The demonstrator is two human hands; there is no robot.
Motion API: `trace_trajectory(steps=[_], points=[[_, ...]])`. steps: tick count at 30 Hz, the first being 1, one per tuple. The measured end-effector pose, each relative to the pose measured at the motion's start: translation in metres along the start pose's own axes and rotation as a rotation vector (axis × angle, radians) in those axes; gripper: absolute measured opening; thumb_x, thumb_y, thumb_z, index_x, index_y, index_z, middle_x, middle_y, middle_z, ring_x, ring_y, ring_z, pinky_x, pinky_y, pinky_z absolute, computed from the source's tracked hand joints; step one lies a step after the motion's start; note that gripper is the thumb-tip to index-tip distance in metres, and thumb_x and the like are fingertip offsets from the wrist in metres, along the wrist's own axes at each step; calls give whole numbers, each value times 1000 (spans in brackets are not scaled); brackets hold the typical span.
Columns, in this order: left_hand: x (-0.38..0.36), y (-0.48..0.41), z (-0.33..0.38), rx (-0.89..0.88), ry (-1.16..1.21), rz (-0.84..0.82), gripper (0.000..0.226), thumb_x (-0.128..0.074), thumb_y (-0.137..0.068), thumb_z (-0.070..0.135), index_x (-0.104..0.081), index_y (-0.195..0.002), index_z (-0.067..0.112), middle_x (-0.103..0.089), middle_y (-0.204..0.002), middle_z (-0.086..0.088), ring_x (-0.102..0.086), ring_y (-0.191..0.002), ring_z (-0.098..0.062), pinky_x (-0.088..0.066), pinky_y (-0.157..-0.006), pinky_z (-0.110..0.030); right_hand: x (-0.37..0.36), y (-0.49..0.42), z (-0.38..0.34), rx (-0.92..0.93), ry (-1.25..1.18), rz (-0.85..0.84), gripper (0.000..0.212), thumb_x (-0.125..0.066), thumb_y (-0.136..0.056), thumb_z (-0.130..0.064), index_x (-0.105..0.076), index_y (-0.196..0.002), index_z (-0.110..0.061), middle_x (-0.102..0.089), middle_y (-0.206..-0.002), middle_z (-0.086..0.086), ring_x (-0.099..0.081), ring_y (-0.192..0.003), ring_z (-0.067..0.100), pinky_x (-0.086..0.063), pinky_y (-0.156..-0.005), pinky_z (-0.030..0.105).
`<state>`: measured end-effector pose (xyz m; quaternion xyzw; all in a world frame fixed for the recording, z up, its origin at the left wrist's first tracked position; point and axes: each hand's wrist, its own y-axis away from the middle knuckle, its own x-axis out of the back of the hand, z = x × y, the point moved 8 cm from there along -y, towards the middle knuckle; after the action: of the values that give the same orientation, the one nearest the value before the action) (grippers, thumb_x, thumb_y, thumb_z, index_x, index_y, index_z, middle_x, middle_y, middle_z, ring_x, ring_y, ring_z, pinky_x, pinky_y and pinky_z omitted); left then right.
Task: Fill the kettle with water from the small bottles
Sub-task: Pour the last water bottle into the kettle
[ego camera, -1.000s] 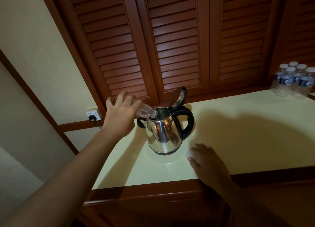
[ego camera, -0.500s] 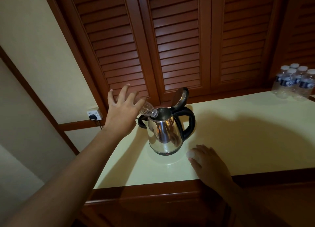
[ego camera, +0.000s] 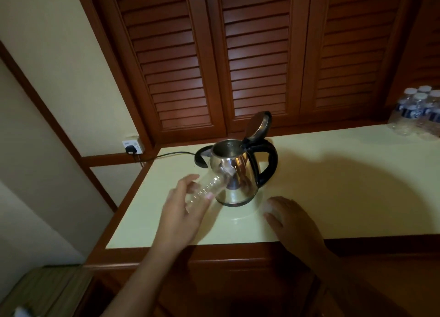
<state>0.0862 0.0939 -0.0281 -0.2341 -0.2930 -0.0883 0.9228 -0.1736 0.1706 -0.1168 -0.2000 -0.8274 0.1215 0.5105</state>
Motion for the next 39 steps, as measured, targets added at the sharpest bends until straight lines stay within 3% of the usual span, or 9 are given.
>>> trace_trajectory(steps=[8, 14, 17, 21, 25, 29, 32, 37, 39], points=[[-71, 44, -14, -61, -63, -180, 49, -73, -89, 58, -62, -133, 39, -62, -124, 30, -52, -120, 2, -43, -99, -19, 5, 9, -8, -2, -155, -52, 44, -54, -97, -49, -61, -130, -21, -65, -127, -5, -56, -117, 14, -43, -100, 33], [-68, 43, -13, -93, -136, -180, 47, -76, -88, 56, -64, -132, 44, -57, -117, 39, -49, -117, 4, -37, -95, -9, 6, 10, -10, -15, -242, -115, 41, -46, -95, -52, -62, -126, -31, -62, -127, -17, -53, -116, 5, -44, -102, 36], [-68, 43, -15, -89, -100, -191, 47, -78, -86, 56, -64, -130, 48, -57, -117, 45, -53, -117, 5, -40, -95, -11, 2, 9, -3, -48, -275, -134, 29, -58, -97, -42, -59, -125, -36, -63, -123, -18, -56, -110, 4, -46, -99, 37], [-68, 41, -12, -20, 35, -215, 38, -83, -85, 46, -67, -116, 60, -66, -113, 37, -63, -107, 0, -45, -86, -9, 8, 9, -1, -97, -424, -120, 22, -64, -96, -34, -62, -118, -36, -67, -116, -18, -64, -107, 3, -50, -95, 34], [-70, 40, -5, 99, 206, -285, 27, -83, -88, 35, -77, -112, 45, -76, -95, 26, -66, -83, 5, -46, -74, -8, 17, 9, -2, -146, -532, -136, 20, -64, -97, -32, -66, -116, -38, -67, -115, -27, -62, -109, -7, -47, -94, 20], [-66, 36, -6, 189, 302, -331, 27, -82, -86, 45, -81, -112, 40, -81, -103, 2, -75, -93, -11, -56, -80, -18, 29, 10, -13, -152, -654, -133, 22, -64, -97, -29, -68, -118, -35, -69, -117, -24, -61, -114, -3, -47, -101, 27], [-63, 35, -2, 227, 388, -389, 39, -78, -80, 52, -81, -115, 34, -82, -106, 6, -77, -101, -17, -59, -80, -22, 41, 13, -22, -145, -757, -113, 24, -67, -93, -30, -69, -116, -37, -69, -119, -21, -61, -118, 0, -46, -103, 30], [-53, 34, 8, 263, 415, -432, 37, -74, -81, 50, -82, -112, 33, -80, -89, -8, -67, -64, -31, -52, -53, -27, 54, 14, -31, -130, -817, -109, 25, -69, -93, -25, -71, -115, -37, -70, -123, -15, -60, -124, 5, -45, -110, 40], [-55, 34, 10, 284, 445, -479, 34, -72, -85, 48, -82, -112, 31, -78, -84, -14, -64, -63, -32, -51, -49, -28, 61, 12, -36, -109, -817, -107, 24, -69, -93, -23, -72, -116, -31, -70, -122, -13, -60, -123, 6, -44, -111, 41]])
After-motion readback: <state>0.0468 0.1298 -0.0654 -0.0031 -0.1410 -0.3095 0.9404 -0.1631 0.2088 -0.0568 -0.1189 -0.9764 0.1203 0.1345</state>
